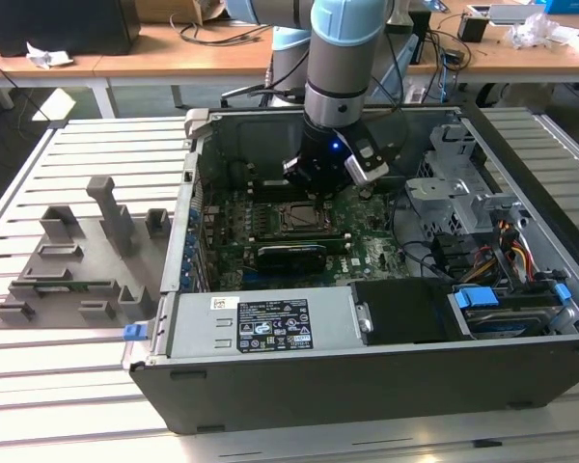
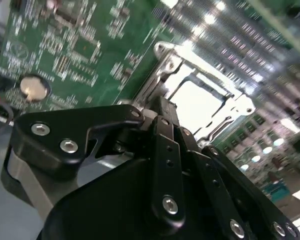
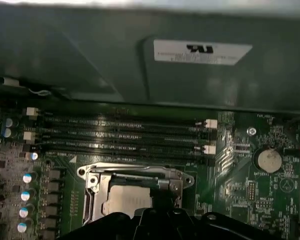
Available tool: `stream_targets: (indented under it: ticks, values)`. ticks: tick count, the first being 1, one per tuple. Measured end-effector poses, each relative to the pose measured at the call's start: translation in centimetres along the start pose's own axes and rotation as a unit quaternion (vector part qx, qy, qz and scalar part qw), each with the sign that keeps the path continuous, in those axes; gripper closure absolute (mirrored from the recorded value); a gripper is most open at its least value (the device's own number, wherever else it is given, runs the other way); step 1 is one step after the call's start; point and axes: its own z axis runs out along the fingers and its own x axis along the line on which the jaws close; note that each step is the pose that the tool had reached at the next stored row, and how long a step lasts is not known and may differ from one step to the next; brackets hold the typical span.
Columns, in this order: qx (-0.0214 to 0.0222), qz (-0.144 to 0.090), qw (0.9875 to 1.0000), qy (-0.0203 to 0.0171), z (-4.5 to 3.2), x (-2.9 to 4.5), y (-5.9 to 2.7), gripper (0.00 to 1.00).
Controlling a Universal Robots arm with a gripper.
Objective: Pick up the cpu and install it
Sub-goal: 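Install the first cpu locking lever, then install the second cpu locking lever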
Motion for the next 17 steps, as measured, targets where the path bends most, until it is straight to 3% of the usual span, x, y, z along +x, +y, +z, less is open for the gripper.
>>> stream_targets:
  ticks: [1,3,5,7,9,17]
  values:
    - [0.0098,0.0,1.0,0.0006,-0.07,0.01,-0.13,0.89]
    - [0.0204,0.001,0.9998,0.0012,-0.78,0.04,-0.2,0.89]
    - [0.0207,0.001,0.9998,0.0012,-2.04,0.07,-0.14,0.89]
    - [0.0207,0.001,0.9998,0.0012,-3.86,0.14,-0.06,0.89]
    - [0.0208,0.001,0.9998,0.0012,-4.7,0.16,-0.02,0.89]
    - [0.0206,0.001,0.9998,0.0012,-4.78,0.16,-0.02,0.89]
